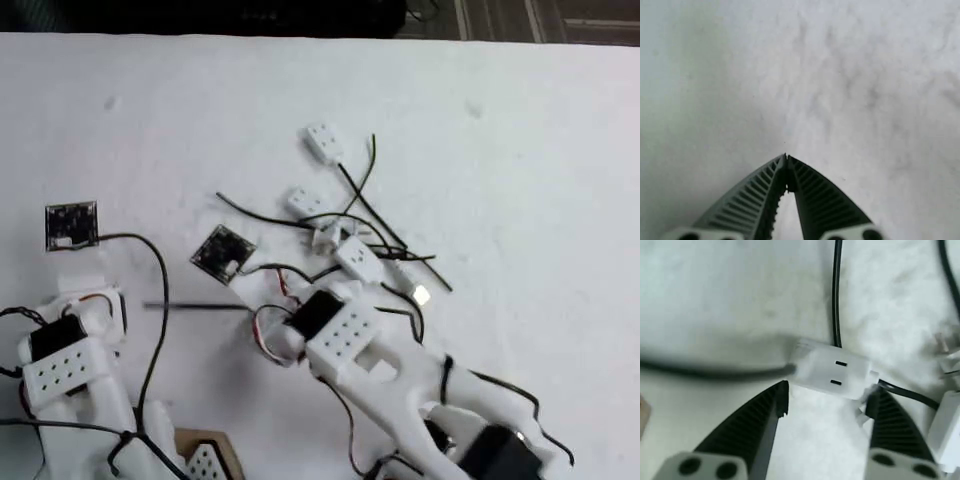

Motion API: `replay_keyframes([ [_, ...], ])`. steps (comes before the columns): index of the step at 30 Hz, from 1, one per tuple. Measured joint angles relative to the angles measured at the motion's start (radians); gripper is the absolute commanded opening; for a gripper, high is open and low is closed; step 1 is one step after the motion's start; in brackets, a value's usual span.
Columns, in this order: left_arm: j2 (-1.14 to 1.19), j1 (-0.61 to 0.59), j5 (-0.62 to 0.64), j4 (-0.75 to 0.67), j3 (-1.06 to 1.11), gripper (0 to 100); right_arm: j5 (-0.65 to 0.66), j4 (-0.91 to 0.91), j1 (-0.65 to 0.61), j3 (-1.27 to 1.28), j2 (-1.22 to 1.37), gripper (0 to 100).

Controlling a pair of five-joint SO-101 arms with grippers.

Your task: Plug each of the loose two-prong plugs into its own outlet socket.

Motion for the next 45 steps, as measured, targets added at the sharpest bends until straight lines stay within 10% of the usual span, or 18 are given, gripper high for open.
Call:
replay_keyframes([
  [15, -0.006, 0.051, 0.0, -0.018, 0.0, 2, 0.0, 0.292, 0.017, 0.0, -0.443, 1.6],
  [35, -0.006, 0.061, 0.0, 0.595, -0.766, 3, -0.18, 0.008, 0.506, 0.302, -0.644, 3.4],
  [45, -0.008, 0.522, 0.0, 0.651, -0.829, 9, -0.18, -0.035, 0.717, 0.304, -0.649, 3.4],
])
